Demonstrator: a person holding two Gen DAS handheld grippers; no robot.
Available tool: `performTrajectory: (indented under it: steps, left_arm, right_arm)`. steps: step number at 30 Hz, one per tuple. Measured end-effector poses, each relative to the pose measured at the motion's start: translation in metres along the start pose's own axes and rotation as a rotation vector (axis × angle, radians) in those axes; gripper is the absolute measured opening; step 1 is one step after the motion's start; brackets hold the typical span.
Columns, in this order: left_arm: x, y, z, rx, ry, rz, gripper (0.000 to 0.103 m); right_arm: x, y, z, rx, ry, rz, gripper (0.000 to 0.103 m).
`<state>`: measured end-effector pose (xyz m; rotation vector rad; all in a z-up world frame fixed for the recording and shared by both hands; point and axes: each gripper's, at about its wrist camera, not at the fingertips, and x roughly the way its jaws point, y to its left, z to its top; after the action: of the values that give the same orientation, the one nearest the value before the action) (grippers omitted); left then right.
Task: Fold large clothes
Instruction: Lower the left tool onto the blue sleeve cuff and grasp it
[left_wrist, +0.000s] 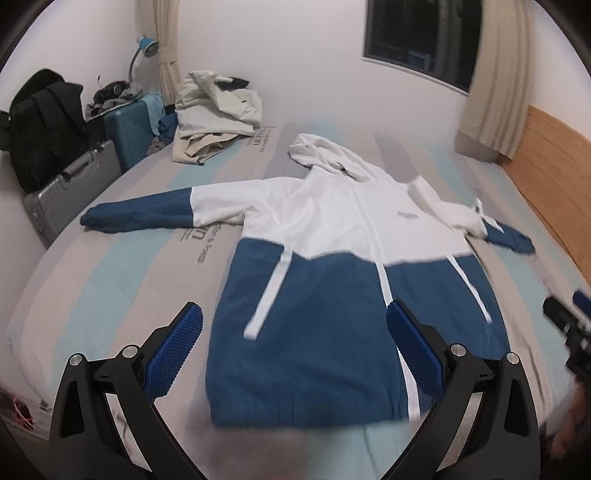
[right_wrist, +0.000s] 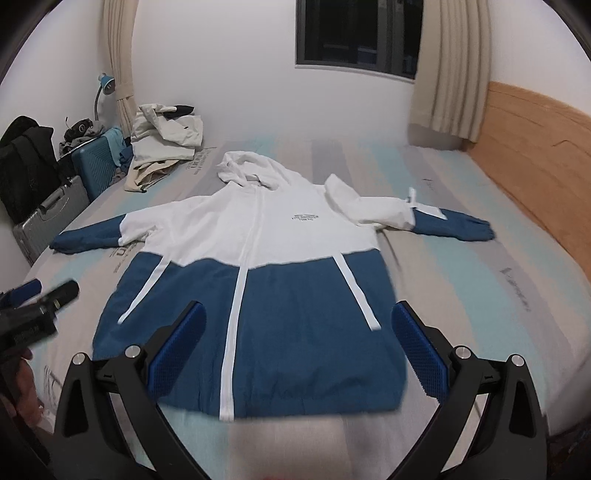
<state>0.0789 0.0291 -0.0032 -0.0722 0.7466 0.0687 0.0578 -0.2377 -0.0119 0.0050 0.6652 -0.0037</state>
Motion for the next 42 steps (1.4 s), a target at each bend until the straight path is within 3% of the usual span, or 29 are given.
performTrajectory:
  steps: [6,11,14,21,25,33,36,42]
  left_arm:
    - [0.042,-0.013,0.062,0.047,0.029,0.027,0.097]
    - [0.073,-0.017,0.106,0.019,0.071,0.031,0.097]
    - [0.084,-0.016,0.128,0.033,0.055,0.056,0.097]
    - [0.136,0.02,0.177,-0.035,0.114,0.062,0.097]
    - [0.184,0.046,0.201,-0.053,0.144,0.056,0.097]
    - [0.253,0.094,0.215,-0.116,0.147,0.09,0.097]
    - [0.277,0.12,0.213,-0.14,0.123,0.153,0.097]
    - [0.312,0.206,0.194,-0.19,0.125,0.31,0.097]
  right_arm:
    - [0.055,-0.001,0.057,-0.004,0.074,0.008,0.094]
    - [0.088,-0.007,0.107,-0.011,0.126,0.002,0.094]
    - [0.109,-0.008,0.133,-0.04,0.13,0.0,0.095]
    - [0.172,0.002,0.181,-0.086,0.169,-0.043,0.095]
    - [0.213,0.016,0.202,-0.089,0.19,-0.062,0.095]
    - [0.271,0.034,0.219,-0.133,0.185,-0.127,0.095]
    - [0.292,0.034,0.222,-0.154,0.166,-0.11,0.095]
    - [0.342,0.032,0.221,-0.228,0.166,-0.1,0.095]
